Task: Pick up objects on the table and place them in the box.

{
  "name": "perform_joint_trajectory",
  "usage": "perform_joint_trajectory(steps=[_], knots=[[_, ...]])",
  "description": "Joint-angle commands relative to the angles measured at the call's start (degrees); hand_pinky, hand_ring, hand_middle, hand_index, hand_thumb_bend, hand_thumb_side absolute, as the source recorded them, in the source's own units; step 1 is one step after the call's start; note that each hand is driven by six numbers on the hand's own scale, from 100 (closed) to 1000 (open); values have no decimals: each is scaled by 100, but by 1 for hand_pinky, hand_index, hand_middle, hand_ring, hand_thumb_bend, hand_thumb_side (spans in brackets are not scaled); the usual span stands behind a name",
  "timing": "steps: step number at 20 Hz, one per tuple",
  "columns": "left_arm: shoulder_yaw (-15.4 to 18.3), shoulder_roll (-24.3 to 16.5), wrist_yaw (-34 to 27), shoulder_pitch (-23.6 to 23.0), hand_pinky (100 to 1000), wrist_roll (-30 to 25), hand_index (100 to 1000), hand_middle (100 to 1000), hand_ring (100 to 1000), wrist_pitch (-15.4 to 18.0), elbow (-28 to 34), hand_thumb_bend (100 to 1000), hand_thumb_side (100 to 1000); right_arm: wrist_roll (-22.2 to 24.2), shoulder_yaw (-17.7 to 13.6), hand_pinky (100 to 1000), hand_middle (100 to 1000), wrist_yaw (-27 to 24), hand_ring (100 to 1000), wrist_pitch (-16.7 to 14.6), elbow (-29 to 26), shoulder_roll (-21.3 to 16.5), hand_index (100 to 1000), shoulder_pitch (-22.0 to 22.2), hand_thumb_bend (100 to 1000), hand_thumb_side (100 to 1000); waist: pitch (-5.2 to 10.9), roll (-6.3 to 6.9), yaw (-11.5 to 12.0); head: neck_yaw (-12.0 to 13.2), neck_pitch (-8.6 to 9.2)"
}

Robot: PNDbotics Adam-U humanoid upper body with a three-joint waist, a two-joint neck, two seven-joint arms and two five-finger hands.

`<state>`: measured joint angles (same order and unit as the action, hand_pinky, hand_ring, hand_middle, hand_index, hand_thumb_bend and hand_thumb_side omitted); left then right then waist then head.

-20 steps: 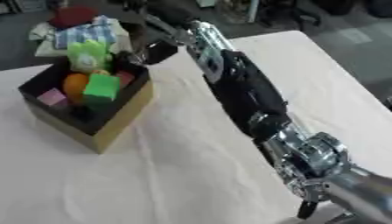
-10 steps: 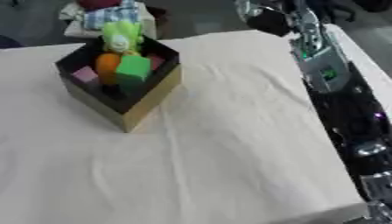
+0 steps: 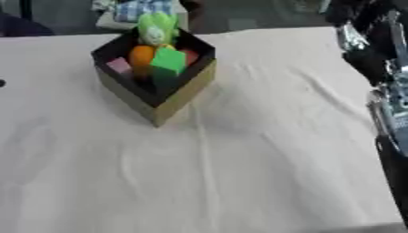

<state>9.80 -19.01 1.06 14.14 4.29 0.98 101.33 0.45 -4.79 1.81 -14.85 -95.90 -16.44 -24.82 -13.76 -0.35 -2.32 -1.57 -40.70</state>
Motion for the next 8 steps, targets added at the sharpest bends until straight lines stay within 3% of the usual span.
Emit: perform_joint_trajectory(steps=[1, 8], knots=[[28, 6, -56, 28, 862, 10, 802, 645, 645, 70, 135, 100, 730, 197, -134, 705, 734, -262, 637, 38, -342, 158, 851, 254, 100, 486, 174, -68, -25, 129, -43], [41, 149, -68, -116, 863, -35, 801, 645, 643, 138, 123, 100, 752, 507, -258, 706, 726, -424, 632, 146, -527, 517, 865, 869, 100, 535, 191, -39, -69, 233, -171]])
